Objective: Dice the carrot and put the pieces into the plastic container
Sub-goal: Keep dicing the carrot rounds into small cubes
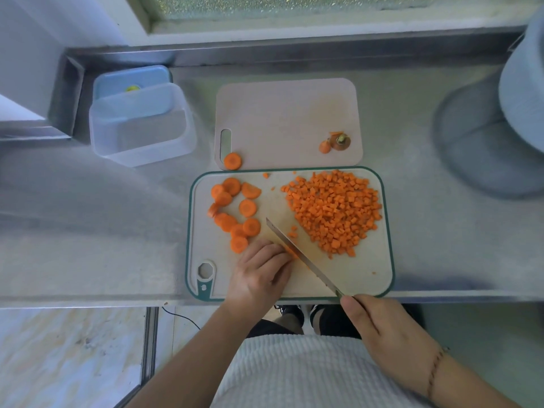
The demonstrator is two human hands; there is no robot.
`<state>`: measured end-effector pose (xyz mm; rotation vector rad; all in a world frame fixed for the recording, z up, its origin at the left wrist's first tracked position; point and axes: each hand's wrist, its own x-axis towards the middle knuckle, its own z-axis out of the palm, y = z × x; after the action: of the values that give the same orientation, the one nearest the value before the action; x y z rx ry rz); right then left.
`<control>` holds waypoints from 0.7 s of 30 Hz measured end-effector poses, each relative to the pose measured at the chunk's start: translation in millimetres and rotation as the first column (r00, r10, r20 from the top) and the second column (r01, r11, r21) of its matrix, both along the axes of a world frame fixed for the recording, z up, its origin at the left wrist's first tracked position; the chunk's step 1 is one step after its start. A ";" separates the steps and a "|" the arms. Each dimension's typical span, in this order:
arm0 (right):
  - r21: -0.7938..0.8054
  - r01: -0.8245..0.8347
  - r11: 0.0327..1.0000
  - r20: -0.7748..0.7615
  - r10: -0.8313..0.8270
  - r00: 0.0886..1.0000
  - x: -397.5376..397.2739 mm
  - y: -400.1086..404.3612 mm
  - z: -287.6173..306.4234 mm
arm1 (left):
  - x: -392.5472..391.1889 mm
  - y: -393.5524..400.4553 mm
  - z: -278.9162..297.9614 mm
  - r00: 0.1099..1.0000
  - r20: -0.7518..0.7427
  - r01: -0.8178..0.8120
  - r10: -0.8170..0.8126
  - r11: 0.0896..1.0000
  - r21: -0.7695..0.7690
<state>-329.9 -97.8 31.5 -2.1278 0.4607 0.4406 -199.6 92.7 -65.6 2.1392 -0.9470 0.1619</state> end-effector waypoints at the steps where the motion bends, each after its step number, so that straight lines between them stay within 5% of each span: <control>1: 0.004 -0.007 1.000 0.025 0.007 1.000 -1.2 0.0 -2.9 | 0.4 -0.1 -1.3 1.000 0.001 -0.001 0.001 1.000 0.002; 11: -0.071 -0.089 0.994 -0.086 0.082 0.993 9.7 13.4 -9.6 | 1.5 -2.6 -0.3 1.000 0.014 0.007 -0.007 1.000 -0.031; 21: 0.107 0.073 0.992 -0.001 -0.074 0.997 1.2 1.1 -5.4 | 0.6 7.0 8.5 0.998 -0.030 -0.048 0.047 0.998 -0.045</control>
<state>-328.7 -96.7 26.1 -2.0012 0.5007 0.4106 -199.0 99.7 -57.1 2.1171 -0.8679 0.1742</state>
